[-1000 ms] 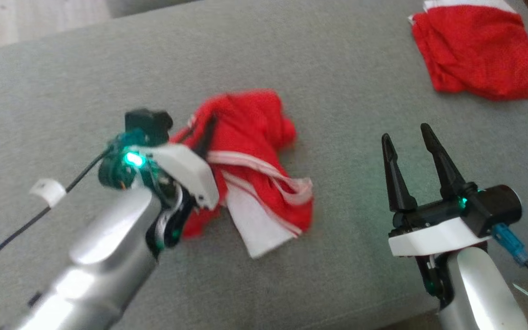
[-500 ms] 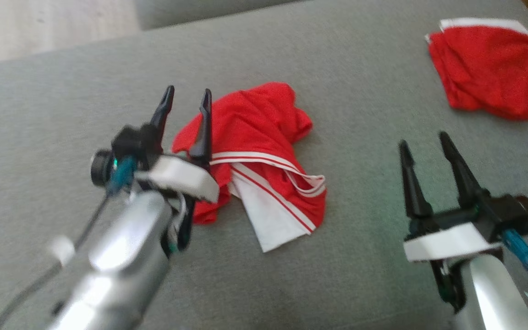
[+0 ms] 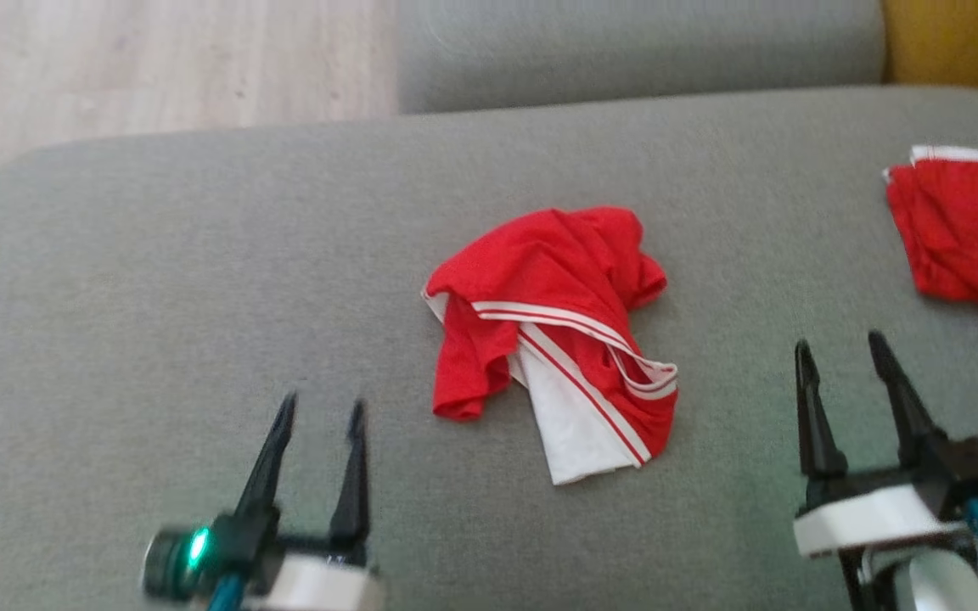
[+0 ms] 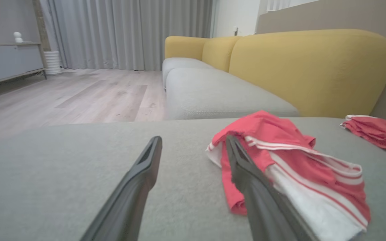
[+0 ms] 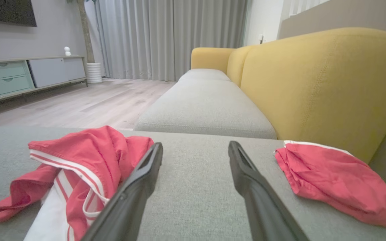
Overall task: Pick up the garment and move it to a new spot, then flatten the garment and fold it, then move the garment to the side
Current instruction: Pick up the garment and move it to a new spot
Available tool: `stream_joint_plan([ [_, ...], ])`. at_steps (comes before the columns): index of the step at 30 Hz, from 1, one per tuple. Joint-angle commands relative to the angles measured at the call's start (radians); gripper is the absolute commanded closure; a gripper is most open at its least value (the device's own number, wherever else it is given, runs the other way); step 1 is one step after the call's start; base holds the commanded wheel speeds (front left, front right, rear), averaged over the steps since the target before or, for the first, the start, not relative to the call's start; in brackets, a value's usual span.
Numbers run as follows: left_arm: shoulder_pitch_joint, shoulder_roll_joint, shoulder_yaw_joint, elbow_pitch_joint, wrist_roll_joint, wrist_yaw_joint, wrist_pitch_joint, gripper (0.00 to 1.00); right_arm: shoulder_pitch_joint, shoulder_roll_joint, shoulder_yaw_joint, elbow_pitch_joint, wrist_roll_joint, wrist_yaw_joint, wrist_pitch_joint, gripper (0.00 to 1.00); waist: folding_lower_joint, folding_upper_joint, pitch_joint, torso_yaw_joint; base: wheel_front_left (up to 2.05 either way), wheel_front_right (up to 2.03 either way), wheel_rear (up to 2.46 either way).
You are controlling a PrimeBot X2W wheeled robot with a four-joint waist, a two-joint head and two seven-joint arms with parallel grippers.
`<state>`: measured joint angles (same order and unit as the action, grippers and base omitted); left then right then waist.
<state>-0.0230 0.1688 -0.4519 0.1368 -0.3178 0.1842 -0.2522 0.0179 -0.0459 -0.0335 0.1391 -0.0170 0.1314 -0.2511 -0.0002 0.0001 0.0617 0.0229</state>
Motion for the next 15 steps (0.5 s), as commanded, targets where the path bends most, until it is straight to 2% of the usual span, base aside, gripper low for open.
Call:
stream_joint_plan([
  [1,0.009,-0.008,0.057,-0.034,0.016,-0.001,-0.009,0.0,0.005,-0.004,0.022,-0.023,0.004,-0.001,-0.011,0.0,0.0002,-0.0001,-0.031,0.025,0.0,0.0,0.0],
  [7,0.158,-0.033,0.202,-0.051,0.077,-0.031,-0.009,0.0,0.052,-0.004,0.031,0.018,0.039,-0.001,-0.011,0.0,0.0002,-0.0001,-0.062,0.042,0.0,0.0,0.0],
  [15,0.188,-0.077,0.312,-0.057,0.132,-0.105,-0.009,0.0,0.047,-0.004,0.078,0.057,0.064,-0.001,-0.011,0.0,0.0002,-0.0001,-0.046,0.054,0.0,0.0,0.0],
])
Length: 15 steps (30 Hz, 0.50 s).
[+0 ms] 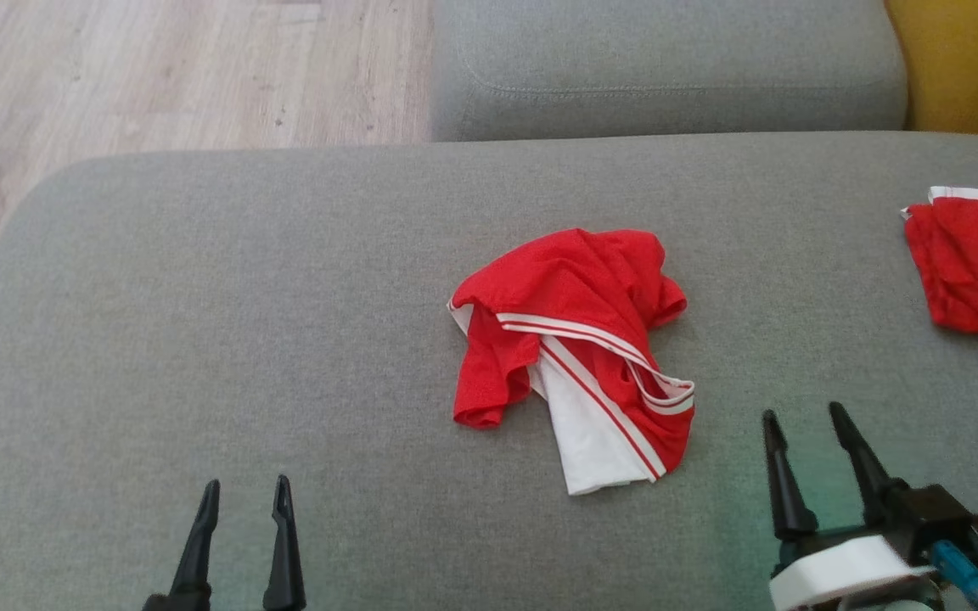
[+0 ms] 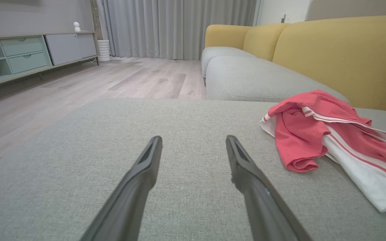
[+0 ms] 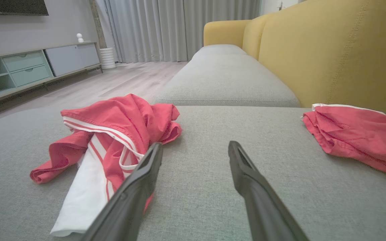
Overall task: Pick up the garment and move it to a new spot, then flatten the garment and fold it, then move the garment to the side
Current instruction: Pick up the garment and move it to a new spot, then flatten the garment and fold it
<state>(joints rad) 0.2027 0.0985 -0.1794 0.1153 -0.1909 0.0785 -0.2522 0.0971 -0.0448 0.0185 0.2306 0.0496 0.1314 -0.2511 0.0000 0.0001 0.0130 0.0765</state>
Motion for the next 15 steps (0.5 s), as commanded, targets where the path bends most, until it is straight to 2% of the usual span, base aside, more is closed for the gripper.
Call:
stream_joint_plan([
  [1,-0.039,-0.011,0.048,-0.036,0.01,-0.006,-0.009,0.0,-0.039,-0.005,0.031,-0.038,-0.007,-0.001,-0.011,0.0,0.0,-0.0001,0.006,0.0,0.0,0.0,0.0],
  [4,-0.044,-0.023,0.068,-0.032,0.018,-0.026,-0.009,0.0,-0.05,-0.005,0.066,0.001,0.0,-0.001,-0.004,0.0,0.0,-0.0001,0.012,0.002,0.0,0.0,0.0],
  [9,-0.056,-0.039,0.087,-0.032,0.026,-0.047,-0.009,0.0,-0.108,-0.005,0.171,0.129,-0.019,-0.001,0.114,0.0,0.0,-0.0001,0.034,0.007,0.0,0.0,0.0],
  [15,-0.078,-0.046,0.079,-0.026,0.03,-0.063,-0.009,0.0,-0.199,-0.005,0.195,0.272,0.035,-0.001,0.171,0.0,0.0,-0.0001,0.053,0.034,0.0,0.0,0.0],
])
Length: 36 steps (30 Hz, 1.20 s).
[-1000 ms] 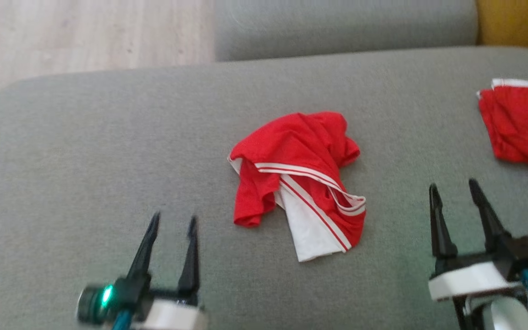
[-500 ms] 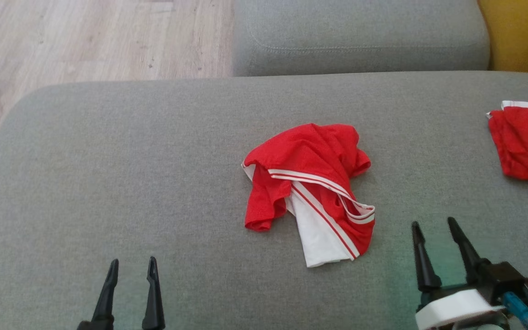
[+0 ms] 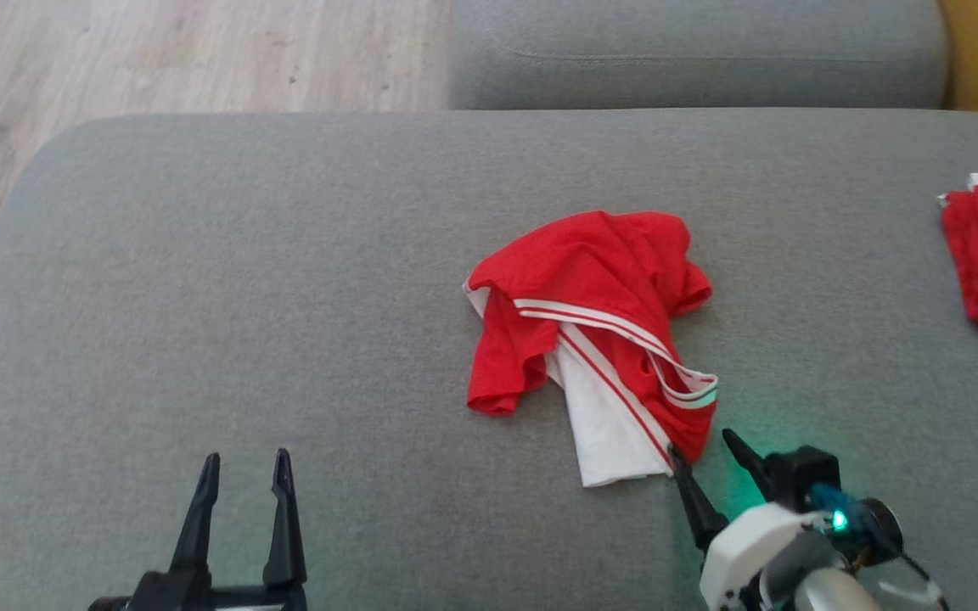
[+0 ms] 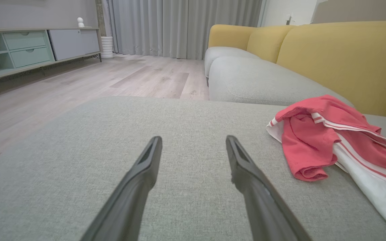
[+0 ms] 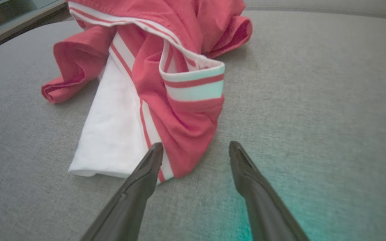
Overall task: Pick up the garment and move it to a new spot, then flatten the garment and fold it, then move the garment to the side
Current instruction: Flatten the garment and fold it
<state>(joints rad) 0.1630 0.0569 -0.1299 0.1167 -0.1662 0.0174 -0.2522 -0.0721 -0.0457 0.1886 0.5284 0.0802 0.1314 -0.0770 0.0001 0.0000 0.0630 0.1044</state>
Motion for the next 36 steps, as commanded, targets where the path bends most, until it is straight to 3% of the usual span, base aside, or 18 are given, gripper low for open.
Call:
stream_joint_plan([
  [1,-0.04,-0.005,0.029,-0.027,0.004,-0.002,-0.009,0.0,-0.041,-0.005,0.027,-0.004,0.023,-0.001,0.007,0.0,-0.0001,0.0,0.006,0.01,0.0,0.0,0.0],
  [6,-0.048,-0.006,0.02,-0.028,-0.012,0.005,-0.009,0.0,-0.099,-0.005,0.089,0.082,0.102,-0.001,0.037,0.0,-0.0001,0.0,0.011,0.028,0.0,0.0,0.0],
  [7,-0.048,-0.006,0.017,-0.026,-0.014,0.007,-0.009,0.0,-0.111,-0.005,0.115,0.085,0.133,-0.001,0.04,0.68,-0.0001,0.0,0.01,0.031,0.0,0.0,0.0],
  [8,-0.049,-0.006,0.016,-0.026,-0.019,0.01,-0.009,0.0,-0.123,-0.005,0.134,0.08,0.166,-0.001,0.036,1.0,-0.0001,0.0,0.009,0.032,0.0,0.0,0.0],
  [12,-0.048,-0.006,0.016,-0.03,-0.03,0.019,-0.009,0.0,-0.177,-0.005,0.176,0.032,0.184,-0.001,0.018,1.0,-0.0001,0.0,0.004,0.032,0.0,0.0,0.0],
  [15,-0.044,-0.006,0.02,-0.03,-0.04,0.025,-0.01,0.0,-0.241,-0.005,0.235,-0.072,0.183,-0.001,0.055,1.0,-0.0001,0.0,-0.002,0.029,0.0,0.0,0.0],
  [19,-0.051,-0.006,0.02,-0.031,-0.047,0.027,-0.01,0.0,-0.36,-0.005,0.321,-0.253,0.248,-0.001,0.218,1.0,-0.0001,0.0,-0.014,0.038,0.0,0.0,0.0],
  [24,-0.06,-0.007,0.002,-0.03,-0.074,0.036,-0.01,0.0,-0.525,-0.005,0.32,-0.392,0.433,-0.001,0.447,1.0,-0.0001,0.0,-0.033,0.076,0.0,0.0,0.0],
  [29,-0.055,-0.007,-0.026,-0.022,-0.091,0.045,-0.01,0.0,-0.668,-0.004,0.299,-0.426,0.592,-0.001,0.576,1.0,-0.0001,0.0,-0.048,0.121,0.0,0.0,0.0],
  [36,-0.037,-0.007,-0.069,-0.015,-0.101,0.058,-0.01,0.0,-0.841,-0.004,0.297,-0.341,0.744,-0.001,0.573,1.0,-0.0001,0.0,-0.077,0.156,0.0,0.0,0.0],
])
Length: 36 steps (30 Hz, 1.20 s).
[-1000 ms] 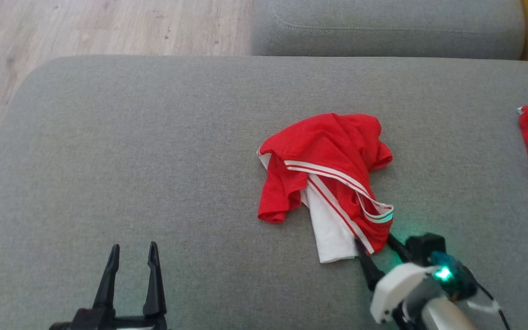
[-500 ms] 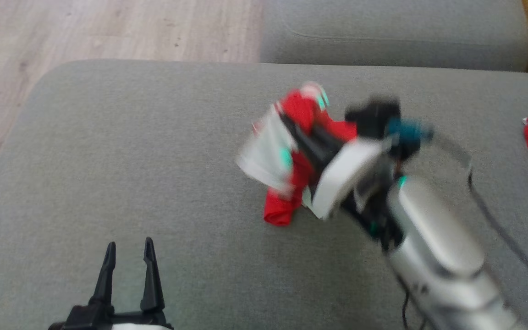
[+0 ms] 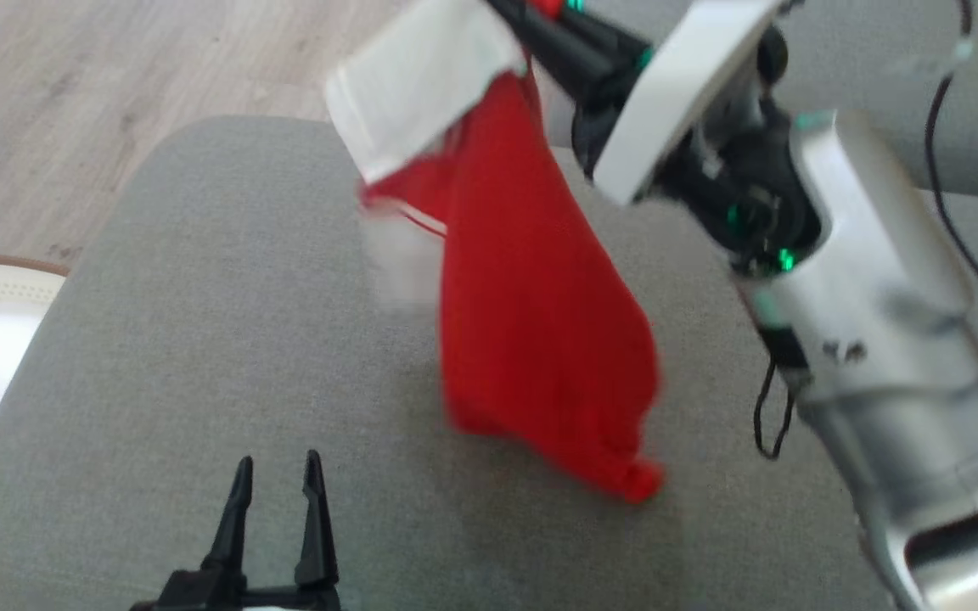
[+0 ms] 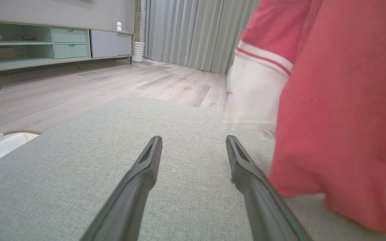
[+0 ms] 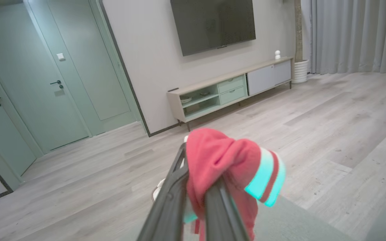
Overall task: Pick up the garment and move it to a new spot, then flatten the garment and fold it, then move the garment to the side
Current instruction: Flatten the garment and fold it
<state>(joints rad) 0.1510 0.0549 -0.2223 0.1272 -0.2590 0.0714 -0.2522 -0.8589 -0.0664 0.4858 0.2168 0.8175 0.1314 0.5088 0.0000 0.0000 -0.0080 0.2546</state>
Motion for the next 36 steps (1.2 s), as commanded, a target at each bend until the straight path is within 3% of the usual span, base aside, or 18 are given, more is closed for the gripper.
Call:
stream_joint_plan([
  [1,-0.024,-0.005,0.02,-0.027,-0.009,0.006,-0.01,0.0,-0.08,0.016,0.003,-0.011,0.018,-0.001,-0.019,1.0,0.0,0.0,-0.008,0.008,0.0,0.0,0.0],
  [8,-0.01,-0.005,0.016,-0.037,-0.011,0.02,-0.01,0.0,-0.144,0.016,-0.053,0.145,0.102,-0.001,-0.074,1.0,0.0,0.0,-0.02,0.003,0.0,0.0,0.0],
  [13,0.01,-0.005,0.033,-0.051,-0.012,0.03,-0.01,0.0,0.049,0.016,-0.147,0.222,0.08,-0.001,-0.001,1.0,0.0,0.0,-0.021,-0.034,0.0,0.0,0.0],
  [20,-0.004,-0.005,0.047,-0.061,-0.002,0.025,-0.01,0.0,0.299,-0.021,-0.327,0.159,-0.014,-0.001,0.156,1.0,0.0,0.0,0.018,-0.092,0.0,0.0,0.0],
  [26,-0.033,-0.005,0.056,-0.057,0.015,0.006,-0.01,0.0,0.478,-0.116,-0.475,0.021,-0.087,-0.001,0.365,1.0,0.0,0.0,0.064,-0.136,0.0,0.0,0.0],
  [29,-0.055,-0.005,0.059,-0.052,0.022,-0.005,-0.01,0.0,0.522,-0.152,-0.54,0.004,-0.155,-0.001,0.413,1.0,0.0,0.0,0.085,-0.145,0.0,0.0,0.0],
  [35,-0.086,-0.005,0.056,-0.045,0.031,-0.016,-0.01,0.0,0.537,-0.162,-0.594,0.045,-0.309,-0.001,0.437,1.0,0.0,0.0,0.12,-0.147,0.0,0.0,0.0],
  [36,-0.089,-0.005,0.054,-0.045,0.031,-0.017,-0.01,0.0,0.532,-0.165,-0.588,0.053,-0.343,-0.001,0.424,0.69,0.0,0.0,0.124,-0.147,0.0,0.0,0.0],
])
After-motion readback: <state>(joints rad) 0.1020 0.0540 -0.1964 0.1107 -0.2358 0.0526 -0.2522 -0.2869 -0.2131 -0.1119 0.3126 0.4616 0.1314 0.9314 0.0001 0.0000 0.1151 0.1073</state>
